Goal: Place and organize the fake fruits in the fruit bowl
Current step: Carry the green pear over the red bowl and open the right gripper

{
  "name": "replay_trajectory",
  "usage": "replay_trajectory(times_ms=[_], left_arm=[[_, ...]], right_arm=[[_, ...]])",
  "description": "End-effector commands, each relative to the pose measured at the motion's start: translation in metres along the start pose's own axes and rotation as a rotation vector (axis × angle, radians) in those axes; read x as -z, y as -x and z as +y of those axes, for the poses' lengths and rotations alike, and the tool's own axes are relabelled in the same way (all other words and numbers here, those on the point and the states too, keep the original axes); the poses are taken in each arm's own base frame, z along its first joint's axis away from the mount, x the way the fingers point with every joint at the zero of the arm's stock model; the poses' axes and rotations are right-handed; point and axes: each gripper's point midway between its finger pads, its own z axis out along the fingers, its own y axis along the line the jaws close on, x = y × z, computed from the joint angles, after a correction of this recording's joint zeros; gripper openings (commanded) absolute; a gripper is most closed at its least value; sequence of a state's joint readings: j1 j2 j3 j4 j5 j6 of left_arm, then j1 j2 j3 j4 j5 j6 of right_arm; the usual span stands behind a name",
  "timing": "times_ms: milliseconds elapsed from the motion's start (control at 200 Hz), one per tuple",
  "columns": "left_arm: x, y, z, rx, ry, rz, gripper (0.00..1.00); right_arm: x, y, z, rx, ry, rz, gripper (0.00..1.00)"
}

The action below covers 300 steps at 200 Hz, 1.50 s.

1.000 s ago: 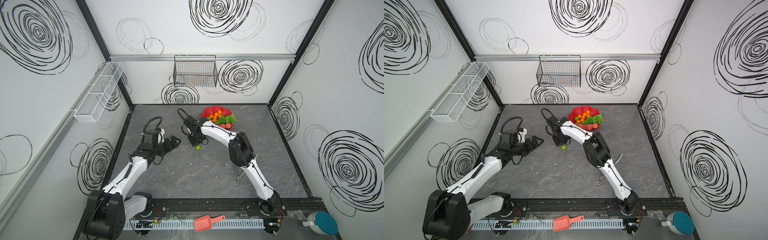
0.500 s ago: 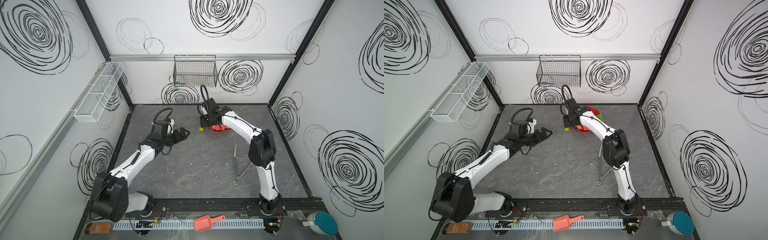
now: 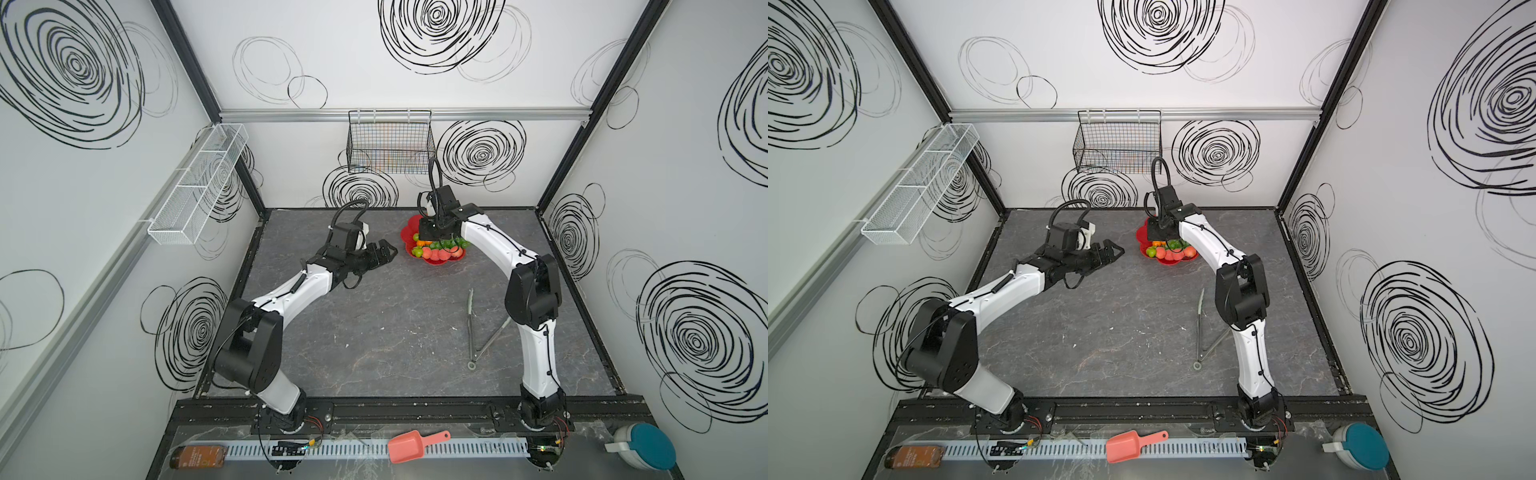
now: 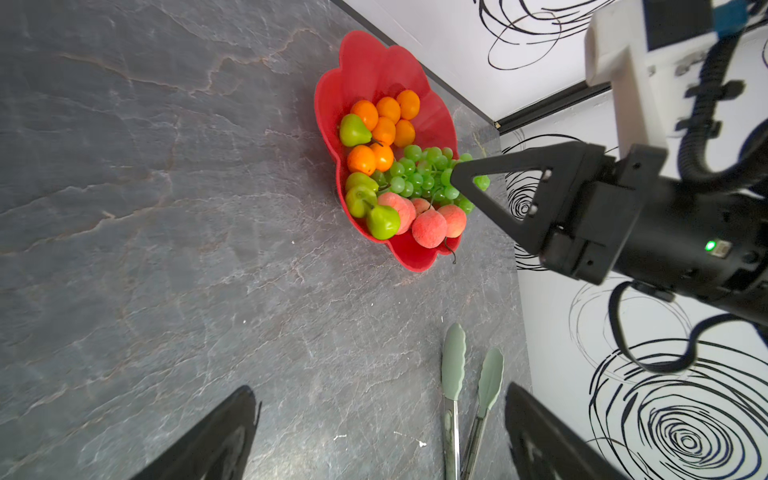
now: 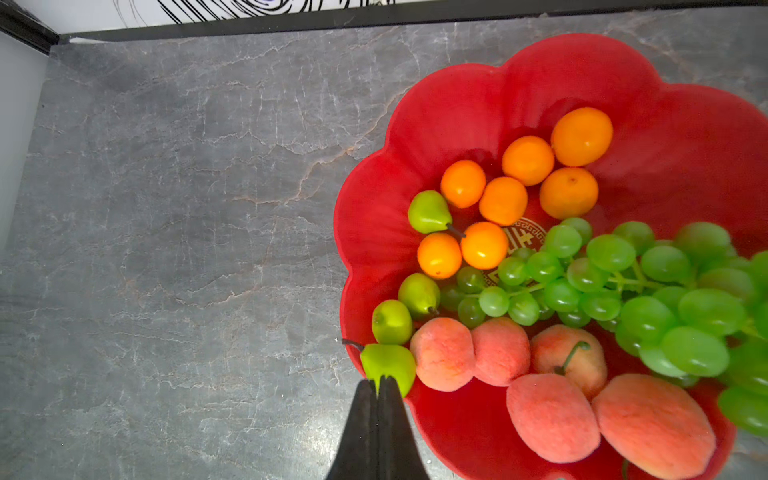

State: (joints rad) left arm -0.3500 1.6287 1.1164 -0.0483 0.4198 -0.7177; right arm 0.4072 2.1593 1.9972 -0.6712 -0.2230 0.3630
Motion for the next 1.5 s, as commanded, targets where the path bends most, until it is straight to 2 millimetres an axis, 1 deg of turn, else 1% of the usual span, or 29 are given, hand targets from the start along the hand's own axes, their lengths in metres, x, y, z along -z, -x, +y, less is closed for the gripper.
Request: replay_trajectory(times_ms=[0,120,220,325,445,505,595,675,770,850,976,1186,1496], left_arm=[[-0.009,0.017,-0.014,-0.019,-0.045,-0.032,0.96],[-0.018,0.016,-0.01,-0.01,-0.042,-0.018,0.96],[-0.021,0.012,-0.009,-0.012,-0.039,-0.007,0.96],[-0.021,0.005,-0.009,-0.031,-0.037,0.007,0.96],[-0.022,-0.009,-0.006,-0.05,-0.028,0.029,0.96],[-0.023,-0.016,-0.005,-0.05,-0.029,0.041,0.96],[-0.021,-0.023,-0.002,-0.048,-0.031,0.041,0.96],[-0.02,-0.027,-0.001,-0.048,-0.032,0.045,0.96],[-0.02,-0.027,-0.002,-0.05,-0.034,0.044,0.96],[-0.02,-0.027,-0.002,-0.05,-0.034,0.044,0.96],[-0.02,-0.027,-0.001,-0.05,-0.032,0.045,0.96],[-0.021,-0.028,0.0,-0.05,-0.03,0.047,0.96],[-0.021,-0.027,0.004,-0.042,-0.025,0.048,0.96]], right_arm=[[-0.007,0.018,-0.001,-0.003,0.026,-0.027,0.0],[-0.016,0.022,-0.002,0.004,0.025,-0.014,0.0],[-0.02,0.017,-0.004,0.014,0.017,0.003,0.0],[-0.017,0.006,-0.005,0.032,0.006,0.026,0.0],[-0.007,-0.008,0.0,0.05,0.017,0.028,0.0],[-0.003,-0.017,0.003,0.057,0.028,0.039,0.06],[-0.001,-0.034,0.006,0.068,0.038,0.069,0.17],[0.0,-0.044,0.007,0.078,0.036,0.084,0.22],[-0.002,-0.054,0.009,0.079,0.046,0.107,0.28],[-0.006,-0.06,0.011,0.084,0.047,0.126,0.3],[-0.016,-0.066,0.008,0.084,0.029,0.149,0.3],[-0.029,-0.068,0.005,0.081,0.016,0.176,0.29],[-0.042,-0.065,0.001,0.077,-0.007,0.192,0.27]])
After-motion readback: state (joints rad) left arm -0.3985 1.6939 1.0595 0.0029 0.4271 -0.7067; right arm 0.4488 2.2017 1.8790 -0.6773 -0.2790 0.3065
